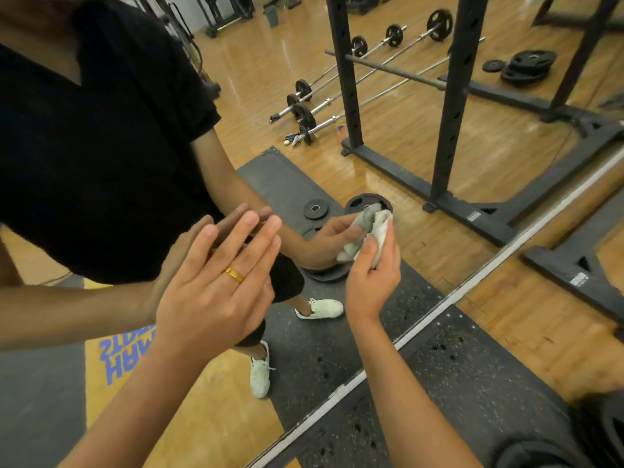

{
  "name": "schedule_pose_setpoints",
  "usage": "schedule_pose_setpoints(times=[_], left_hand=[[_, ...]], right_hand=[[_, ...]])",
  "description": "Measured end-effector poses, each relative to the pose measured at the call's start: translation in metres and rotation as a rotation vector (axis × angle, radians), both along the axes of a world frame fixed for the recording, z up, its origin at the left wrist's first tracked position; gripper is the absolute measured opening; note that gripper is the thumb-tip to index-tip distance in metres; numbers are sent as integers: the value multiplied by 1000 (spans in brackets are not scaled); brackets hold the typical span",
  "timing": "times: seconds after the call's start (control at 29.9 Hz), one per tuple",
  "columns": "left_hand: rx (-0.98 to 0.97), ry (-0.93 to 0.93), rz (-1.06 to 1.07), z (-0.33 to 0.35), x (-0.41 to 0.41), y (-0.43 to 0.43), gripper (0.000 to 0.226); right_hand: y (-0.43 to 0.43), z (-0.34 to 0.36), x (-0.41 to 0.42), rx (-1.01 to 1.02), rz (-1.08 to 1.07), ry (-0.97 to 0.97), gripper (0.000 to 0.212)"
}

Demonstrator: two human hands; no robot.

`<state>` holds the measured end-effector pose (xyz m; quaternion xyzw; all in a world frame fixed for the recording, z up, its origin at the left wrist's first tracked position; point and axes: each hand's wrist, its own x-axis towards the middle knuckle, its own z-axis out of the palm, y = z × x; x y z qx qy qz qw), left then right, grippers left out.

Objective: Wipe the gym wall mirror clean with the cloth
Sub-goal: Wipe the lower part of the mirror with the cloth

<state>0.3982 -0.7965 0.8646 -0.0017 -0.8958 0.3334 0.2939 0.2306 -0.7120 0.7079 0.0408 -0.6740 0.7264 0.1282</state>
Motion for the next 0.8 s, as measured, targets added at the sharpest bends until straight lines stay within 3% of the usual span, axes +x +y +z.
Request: schedule_pose_setpoints(times=[0.13,0.2,0.4,0.5,0.67,0.8], left_hand=[[2,-11,2,2,-1,1,46],[1,-10,1,3,-2,2,46],[-8,1,-8,3,-3,0,44],[-8,-4,-18,4,-2,0,42],[2,15,-26,5,-3,2,43],[-14,17,-23,6,-5,1,44]], right_hand=[[5,-17,-7,-50,-35,-261,49],[4,-14,-2,-54,2,-291,53],[-14,35,44,-13,77,74,47],[-10,22,38,85,116,217,45],[3,-22,35,72,43,-121,49],[-9,2,62,135,131,72,54]])
